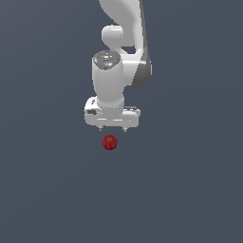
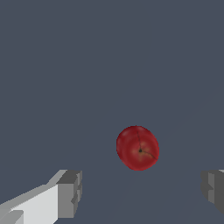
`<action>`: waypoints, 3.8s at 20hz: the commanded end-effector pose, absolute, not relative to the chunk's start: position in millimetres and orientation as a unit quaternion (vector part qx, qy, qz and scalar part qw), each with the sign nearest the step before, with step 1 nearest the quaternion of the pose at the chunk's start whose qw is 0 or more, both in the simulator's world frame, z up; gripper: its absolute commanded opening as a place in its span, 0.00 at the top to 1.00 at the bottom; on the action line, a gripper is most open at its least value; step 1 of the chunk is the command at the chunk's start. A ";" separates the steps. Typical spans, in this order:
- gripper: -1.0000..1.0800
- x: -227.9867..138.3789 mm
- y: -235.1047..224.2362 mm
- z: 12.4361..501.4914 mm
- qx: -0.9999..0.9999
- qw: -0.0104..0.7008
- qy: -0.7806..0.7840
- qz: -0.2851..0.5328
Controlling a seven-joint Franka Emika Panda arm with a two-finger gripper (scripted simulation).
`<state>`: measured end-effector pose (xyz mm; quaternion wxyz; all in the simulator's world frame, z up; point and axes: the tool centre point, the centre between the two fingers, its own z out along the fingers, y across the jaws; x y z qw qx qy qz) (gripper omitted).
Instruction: Pick up the object and move it to a goal position.
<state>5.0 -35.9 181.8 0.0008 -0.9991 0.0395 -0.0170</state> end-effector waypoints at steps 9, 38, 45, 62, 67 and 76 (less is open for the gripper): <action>0.04 4.4 -53.0 187.7 -0.997 0.005 0.073 -0.026; 0.04 -4.5 -59.1 119.9 -0.988 -0.002 -0.152 -0.006; 0.04 -7.7 -59.6 103.2 -0.978 -0.001 -0.208 -0.002; 0.04 -10.0 -59.6 72.8 -0.973 0.000 -0.229 0.000; 0.04 -10.3 -59.5 50.9 -0.973 0.000 -0.230 0.000; 1.00 -9.4 -59.8 46.5 -0.973 0.000 -0.230 0.000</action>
